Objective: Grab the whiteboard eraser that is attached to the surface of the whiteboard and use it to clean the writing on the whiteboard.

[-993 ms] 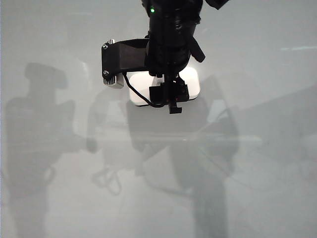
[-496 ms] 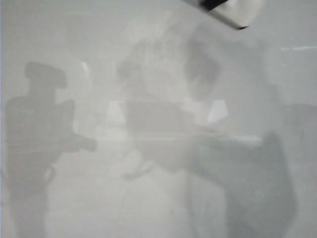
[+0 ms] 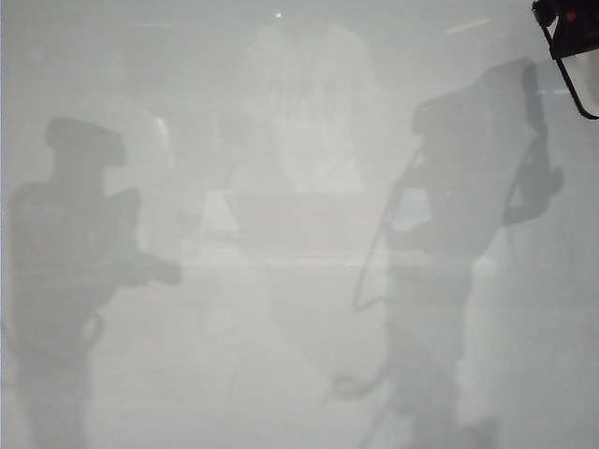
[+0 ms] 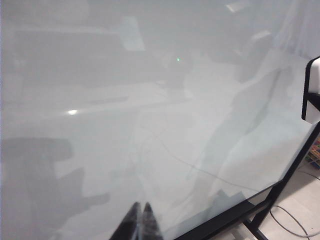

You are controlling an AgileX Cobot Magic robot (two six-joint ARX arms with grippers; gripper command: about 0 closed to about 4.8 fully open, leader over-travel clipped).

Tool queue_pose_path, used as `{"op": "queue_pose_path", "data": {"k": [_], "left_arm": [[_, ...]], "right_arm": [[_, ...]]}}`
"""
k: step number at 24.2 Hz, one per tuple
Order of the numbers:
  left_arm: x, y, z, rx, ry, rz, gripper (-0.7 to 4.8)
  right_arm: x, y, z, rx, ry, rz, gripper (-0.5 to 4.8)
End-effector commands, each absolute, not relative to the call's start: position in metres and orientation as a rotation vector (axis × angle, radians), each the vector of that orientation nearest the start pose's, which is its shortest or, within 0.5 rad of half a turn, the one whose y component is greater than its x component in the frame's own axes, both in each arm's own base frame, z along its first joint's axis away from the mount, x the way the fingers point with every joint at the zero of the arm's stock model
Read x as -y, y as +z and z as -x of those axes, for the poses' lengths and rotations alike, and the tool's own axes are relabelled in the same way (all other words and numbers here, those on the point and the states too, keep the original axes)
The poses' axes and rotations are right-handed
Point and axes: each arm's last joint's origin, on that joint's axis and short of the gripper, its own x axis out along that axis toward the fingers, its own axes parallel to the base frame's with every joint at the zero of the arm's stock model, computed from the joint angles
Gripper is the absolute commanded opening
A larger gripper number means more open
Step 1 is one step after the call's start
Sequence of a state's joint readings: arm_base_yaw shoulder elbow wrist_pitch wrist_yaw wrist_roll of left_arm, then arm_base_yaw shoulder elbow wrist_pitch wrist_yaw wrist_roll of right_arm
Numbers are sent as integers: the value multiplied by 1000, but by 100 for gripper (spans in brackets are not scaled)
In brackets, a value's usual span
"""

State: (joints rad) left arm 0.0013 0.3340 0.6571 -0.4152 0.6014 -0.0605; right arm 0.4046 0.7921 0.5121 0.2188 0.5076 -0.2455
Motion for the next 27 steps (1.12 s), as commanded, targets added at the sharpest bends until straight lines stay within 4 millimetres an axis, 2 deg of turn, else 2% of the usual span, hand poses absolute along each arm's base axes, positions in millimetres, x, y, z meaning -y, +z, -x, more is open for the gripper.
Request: {"op": "queue_pose_path", "data": {"k": [1,5,8,23,27], "left_arm": [[16,318,-75,-93,-603,82,-6],[16,318,-75,-93,-599,81,-6],[16,318,-75,-93,-600,81,-6],[16,318,-75,-92,-586,80,-6],[19,318,-73,-95,-721,85,-6]], "right_arm": [[-52,274,-182,59,-110,201,228],[-39,261,-200,94,-196,134,227],[-36,257,-208,98,-188,134,220],[-43,234,-239,148,-148,125,220],[-44,230,-244,171,-132,128,220]]}}
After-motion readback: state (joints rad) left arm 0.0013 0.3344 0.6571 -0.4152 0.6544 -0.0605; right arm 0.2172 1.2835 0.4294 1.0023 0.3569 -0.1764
